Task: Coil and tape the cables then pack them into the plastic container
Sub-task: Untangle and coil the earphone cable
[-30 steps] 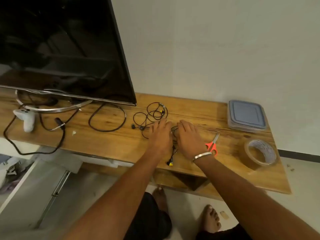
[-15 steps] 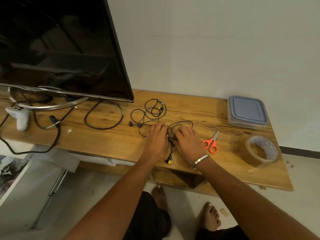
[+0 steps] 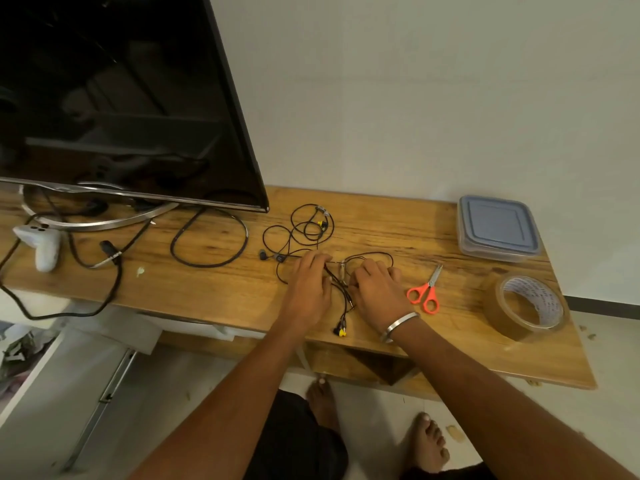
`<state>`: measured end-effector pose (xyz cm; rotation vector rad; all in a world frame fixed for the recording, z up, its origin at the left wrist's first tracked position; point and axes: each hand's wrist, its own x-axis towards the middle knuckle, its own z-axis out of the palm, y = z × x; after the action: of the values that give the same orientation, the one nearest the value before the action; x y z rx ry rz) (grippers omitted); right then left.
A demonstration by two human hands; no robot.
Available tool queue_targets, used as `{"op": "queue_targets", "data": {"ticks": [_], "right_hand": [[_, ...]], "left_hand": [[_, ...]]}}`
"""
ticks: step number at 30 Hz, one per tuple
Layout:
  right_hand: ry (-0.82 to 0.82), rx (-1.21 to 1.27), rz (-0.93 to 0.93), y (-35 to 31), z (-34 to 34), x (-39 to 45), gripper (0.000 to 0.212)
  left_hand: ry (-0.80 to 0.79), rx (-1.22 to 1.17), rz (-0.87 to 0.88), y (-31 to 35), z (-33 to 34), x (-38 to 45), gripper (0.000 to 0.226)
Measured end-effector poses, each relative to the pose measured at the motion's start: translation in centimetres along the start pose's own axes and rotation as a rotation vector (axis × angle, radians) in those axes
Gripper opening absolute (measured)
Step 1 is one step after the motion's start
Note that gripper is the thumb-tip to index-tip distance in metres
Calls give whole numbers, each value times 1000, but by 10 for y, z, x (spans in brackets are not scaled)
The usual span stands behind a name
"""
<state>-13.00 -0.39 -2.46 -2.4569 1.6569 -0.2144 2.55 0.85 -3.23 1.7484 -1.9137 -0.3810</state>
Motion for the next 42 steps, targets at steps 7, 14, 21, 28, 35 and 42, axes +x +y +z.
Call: {"op": "queue_targets", "data": {"ticks": [7, 14, 21, 28, 35, 42], "right_hand": [[13, 59, -8, 7, -10, -4, 18], [43, 84, -43, 6, -26, -6, 18], [137, 114, -3, 6, -51, -5, 15], [220, -14, 79, 20, -75, -6, 23], [257, -19, 139, 34, -92, -9, 21], [287, 98, 135, 50, -101, -10, 20]], "left_hand": [[6, 7, 78, -1, -2, -4, 32], [9, -16, 201, 19, -9, 0, 18], [39, -36, 240, 42, -33, 14, 13], [-25, -78, 237, 51, -66, 30, 15], [-26, -78, 229, 48, -85, 38, 13], [18, -88, 205, 45, -104, 39, 14]]}}
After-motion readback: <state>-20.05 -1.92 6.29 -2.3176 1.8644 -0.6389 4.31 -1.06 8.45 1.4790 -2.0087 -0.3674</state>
